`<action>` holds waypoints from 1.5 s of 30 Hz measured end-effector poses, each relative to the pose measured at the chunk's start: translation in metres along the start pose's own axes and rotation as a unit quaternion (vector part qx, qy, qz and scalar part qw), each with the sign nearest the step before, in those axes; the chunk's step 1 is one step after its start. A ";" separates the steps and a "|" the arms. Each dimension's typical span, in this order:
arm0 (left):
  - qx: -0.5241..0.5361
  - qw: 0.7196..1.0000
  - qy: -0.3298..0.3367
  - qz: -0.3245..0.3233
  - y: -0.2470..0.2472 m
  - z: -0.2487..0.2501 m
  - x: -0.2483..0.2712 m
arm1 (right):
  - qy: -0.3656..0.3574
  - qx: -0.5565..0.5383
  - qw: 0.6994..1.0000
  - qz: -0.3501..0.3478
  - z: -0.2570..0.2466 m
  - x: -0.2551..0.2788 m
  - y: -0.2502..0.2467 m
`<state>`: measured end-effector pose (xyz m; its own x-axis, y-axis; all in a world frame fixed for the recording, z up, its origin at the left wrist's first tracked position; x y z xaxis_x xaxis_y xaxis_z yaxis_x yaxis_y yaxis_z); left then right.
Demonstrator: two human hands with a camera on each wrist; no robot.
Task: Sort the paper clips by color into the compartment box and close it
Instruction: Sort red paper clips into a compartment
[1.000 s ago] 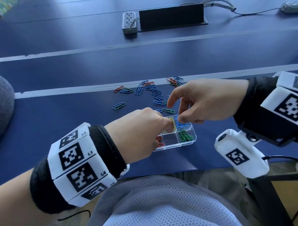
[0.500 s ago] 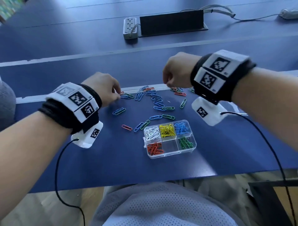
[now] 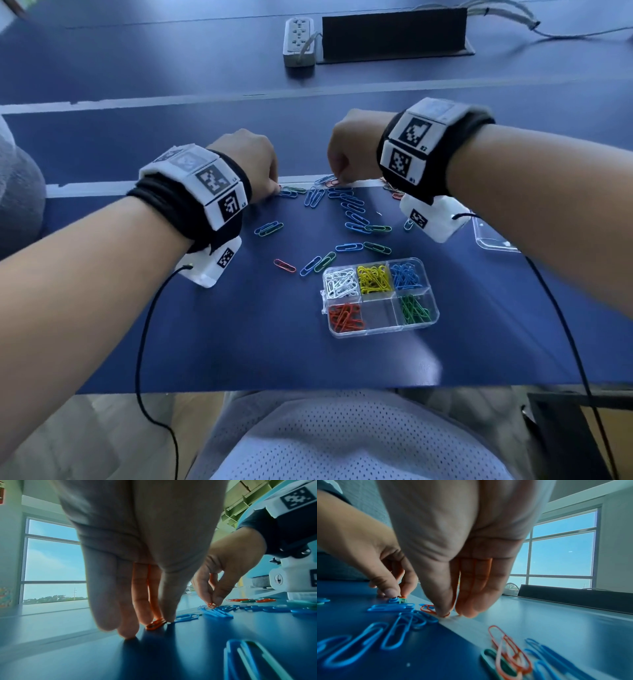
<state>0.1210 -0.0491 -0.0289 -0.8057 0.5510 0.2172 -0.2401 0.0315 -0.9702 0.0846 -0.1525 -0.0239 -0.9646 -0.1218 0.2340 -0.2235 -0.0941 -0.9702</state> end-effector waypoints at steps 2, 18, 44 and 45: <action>0.007 1.000 -0.004 -0.017 0.003 0.001 0.000 | -0.003 0.013 1.000 -0.002 -0.001 0.001 0.003; 0.015 0.999 0.029 -0.022 -0.001 0.004 0.014 | 0.177 -0.383 0.906 0.028 0.082 0.037 0.016; 0.035 0.998 -0.016 -0.045 0.010 0.005 0.021 | 0.196 -0.165 0.966 -0.009 0.072 0.047 0.027; 0.067 0.997 -0.014 -0.044 0.010 0.005 0.023 | 0.205 -0.176 0.963 -0.008 0.073 0.048 0.027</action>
<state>0.0976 -0.0402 -0.0326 -0.7927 0.5274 0.3058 -0.3791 -0.0336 -0.9248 0.0425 -0.2335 -0.0339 -0.9188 0.2830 0.2752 -0.2038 0.2569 -0.9447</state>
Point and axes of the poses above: each hand's wrist, its own x-axis away from the middle knuckle, its own y-axis out of the palm, z = x × y, the point moved 9 cm from there along -x, towards the middle knuckle, and after that the axes turned 4 degrees about x, right-handed, at the moved point
